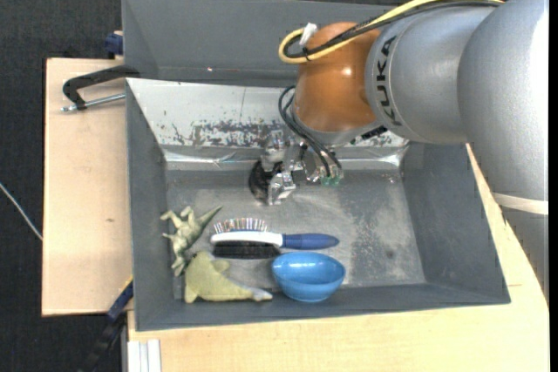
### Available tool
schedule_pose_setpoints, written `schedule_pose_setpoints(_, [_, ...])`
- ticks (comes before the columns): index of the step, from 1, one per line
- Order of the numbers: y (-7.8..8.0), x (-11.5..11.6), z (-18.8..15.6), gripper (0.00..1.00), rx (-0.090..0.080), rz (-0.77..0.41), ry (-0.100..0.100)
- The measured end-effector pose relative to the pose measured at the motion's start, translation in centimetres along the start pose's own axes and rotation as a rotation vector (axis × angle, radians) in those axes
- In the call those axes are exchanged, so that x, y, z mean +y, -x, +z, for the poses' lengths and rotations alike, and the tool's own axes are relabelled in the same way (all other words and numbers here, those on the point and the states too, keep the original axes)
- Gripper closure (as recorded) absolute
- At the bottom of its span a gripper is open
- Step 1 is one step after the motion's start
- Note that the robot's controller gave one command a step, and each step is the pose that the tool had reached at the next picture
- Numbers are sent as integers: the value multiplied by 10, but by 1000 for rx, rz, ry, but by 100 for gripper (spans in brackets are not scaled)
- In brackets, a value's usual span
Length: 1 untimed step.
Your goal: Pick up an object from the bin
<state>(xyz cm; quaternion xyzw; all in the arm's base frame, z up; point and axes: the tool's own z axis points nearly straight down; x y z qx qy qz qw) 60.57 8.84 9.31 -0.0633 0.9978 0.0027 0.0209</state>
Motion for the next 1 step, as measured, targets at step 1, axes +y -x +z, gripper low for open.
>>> schedule_pose_setpoints(1, [-17,25,-153,100,27,54,-1])
